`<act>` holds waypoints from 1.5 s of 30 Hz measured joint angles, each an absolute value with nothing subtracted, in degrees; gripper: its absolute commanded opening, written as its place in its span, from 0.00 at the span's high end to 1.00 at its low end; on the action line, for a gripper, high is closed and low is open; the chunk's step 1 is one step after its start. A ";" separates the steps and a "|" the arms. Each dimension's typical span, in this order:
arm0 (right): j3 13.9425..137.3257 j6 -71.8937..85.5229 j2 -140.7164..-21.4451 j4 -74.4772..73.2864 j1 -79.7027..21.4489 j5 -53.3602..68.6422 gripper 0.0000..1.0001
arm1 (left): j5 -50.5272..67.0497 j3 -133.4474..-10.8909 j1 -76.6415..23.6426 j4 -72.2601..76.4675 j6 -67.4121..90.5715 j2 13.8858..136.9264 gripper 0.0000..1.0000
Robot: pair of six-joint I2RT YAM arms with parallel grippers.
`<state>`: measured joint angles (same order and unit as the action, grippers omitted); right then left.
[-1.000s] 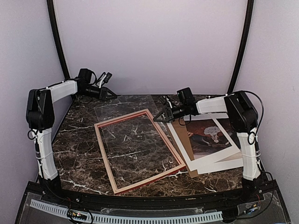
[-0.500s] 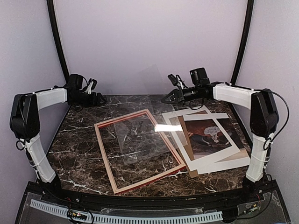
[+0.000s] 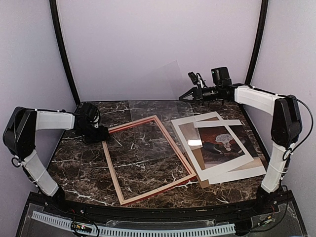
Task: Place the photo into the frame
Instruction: Adjust the frame body at the center of the board.
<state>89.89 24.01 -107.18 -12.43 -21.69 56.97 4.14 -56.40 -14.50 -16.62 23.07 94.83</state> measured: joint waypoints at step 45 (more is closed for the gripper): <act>80.18 43.35 -105.56 1.13 -26.35 46.39 1.00 | 7.66 -69.49 -9.19 -17.41 16.60 106.74 0.36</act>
<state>80.18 43.35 -105.56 1.13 -26.35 46.39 7.66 -69.49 -9.19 -17.41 16.60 106.74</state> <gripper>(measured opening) 0.005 0.619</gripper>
